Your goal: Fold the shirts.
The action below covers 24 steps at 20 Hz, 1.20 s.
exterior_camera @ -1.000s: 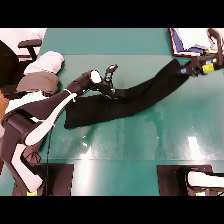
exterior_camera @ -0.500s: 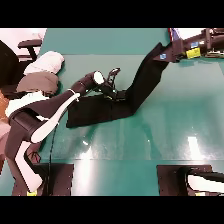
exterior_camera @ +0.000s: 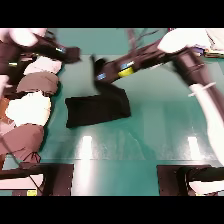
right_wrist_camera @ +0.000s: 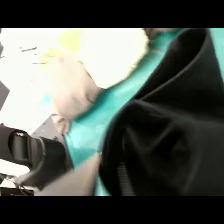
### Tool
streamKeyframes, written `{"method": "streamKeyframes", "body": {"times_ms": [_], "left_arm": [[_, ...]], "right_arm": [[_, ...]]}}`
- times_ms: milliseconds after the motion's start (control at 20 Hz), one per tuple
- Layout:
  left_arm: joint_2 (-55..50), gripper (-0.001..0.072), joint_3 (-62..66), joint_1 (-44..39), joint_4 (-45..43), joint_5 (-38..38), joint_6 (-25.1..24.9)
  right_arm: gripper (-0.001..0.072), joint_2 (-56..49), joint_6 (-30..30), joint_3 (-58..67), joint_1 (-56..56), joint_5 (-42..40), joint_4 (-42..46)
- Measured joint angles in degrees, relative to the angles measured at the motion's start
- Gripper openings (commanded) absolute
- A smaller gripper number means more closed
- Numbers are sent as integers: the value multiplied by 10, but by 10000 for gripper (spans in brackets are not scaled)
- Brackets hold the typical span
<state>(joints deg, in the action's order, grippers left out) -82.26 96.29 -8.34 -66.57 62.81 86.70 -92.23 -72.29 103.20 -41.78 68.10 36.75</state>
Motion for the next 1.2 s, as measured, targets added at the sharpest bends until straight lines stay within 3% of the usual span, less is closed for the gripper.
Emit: {"method": "streamKeyframes", "body": {"times_ms": [50,300,700,950,1200], "left_arm": [[27,24,1,21,-10,5,0],[103,23,2,80,-39,38,-1],[118,24,-12,44,-49,56,-2],[97,24,-16,0,-49,37,-2],[79,24,-17,-20,-39,30,-1]], "right_arm": [[556,-21,12,0,-26,-21,-4],[549,-74,37,-11,-69,-43,16],[553,16,-22,-256,154,-9,119],[554,4,-16,-341,256,-12,72],[551,-83,-4,-290,229,-3,15]]}}
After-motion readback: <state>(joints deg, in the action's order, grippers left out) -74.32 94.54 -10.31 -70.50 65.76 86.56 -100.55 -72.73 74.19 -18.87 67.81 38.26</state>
